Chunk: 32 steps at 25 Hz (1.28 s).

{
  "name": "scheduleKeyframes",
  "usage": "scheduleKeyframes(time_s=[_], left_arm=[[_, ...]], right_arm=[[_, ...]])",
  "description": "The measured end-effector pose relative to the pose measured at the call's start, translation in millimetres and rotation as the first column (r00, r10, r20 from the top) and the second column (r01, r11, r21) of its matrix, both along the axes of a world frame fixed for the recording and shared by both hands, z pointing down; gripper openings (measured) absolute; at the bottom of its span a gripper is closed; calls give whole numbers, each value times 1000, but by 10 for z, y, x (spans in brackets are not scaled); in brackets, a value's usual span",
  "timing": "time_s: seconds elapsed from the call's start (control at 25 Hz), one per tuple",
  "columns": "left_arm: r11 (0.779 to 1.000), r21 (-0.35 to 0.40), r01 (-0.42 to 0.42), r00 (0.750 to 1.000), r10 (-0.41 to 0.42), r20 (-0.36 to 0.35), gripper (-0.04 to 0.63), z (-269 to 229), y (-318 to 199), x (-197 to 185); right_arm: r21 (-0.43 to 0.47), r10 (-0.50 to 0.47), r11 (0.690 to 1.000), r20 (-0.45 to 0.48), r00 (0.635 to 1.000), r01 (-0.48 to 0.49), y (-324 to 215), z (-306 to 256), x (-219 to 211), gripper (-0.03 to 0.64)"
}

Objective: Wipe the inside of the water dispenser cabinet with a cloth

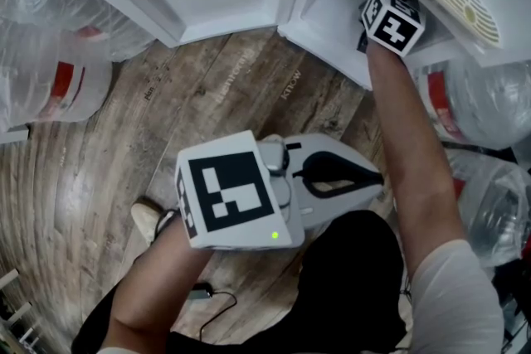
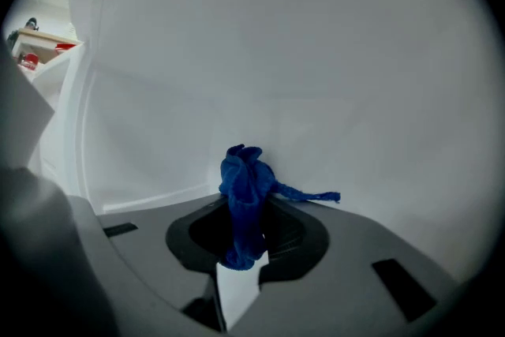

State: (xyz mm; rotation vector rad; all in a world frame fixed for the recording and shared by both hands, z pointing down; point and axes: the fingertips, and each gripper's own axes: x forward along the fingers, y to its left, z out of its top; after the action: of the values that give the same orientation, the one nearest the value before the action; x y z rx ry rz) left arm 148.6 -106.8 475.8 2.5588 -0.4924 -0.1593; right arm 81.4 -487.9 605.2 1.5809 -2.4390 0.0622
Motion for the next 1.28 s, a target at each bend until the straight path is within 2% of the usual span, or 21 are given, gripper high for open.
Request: scheduleKeyframes(time_s=[0.28, 0.48, 0.6, 0.84, 1.0, 1.28], left_arm=[[1000, 1, 8, 1000, -8, -1, 3, 0, 32, -33], [1000, -2, 8, 1000, -8, -6, 3, -2, 54, -42], [1000, 4, 6, 1000, -6, -8, 3, -20, 52, -48], [1000, 15, 6, 1000, -6, -10, 3, -73, 25, -91], [1000, 20, -2, 1000, 2, -14, 3, -115, 16, -67], [1000, 26, -9, 1000, 9, -22, 3, -156, 10, -84]], right_arm=[[-129, 64, 989, -57, 996, -71, -18, 558, 115, 77], [-246, 91, 964, -55, 994, -102, 47, 902, 156, 77], [-218, 103, 970, -34, 994, -108, 110, 801, 171, 77], [-93, 160, 984, 95, 983, -151, 111, 123, 243, 75], [-113, 219, 973, 163, 962, -202, 52, -16, 331, 74], [-158, 280, 953, 137, 950, -258, -2, 151, 406, 74]])
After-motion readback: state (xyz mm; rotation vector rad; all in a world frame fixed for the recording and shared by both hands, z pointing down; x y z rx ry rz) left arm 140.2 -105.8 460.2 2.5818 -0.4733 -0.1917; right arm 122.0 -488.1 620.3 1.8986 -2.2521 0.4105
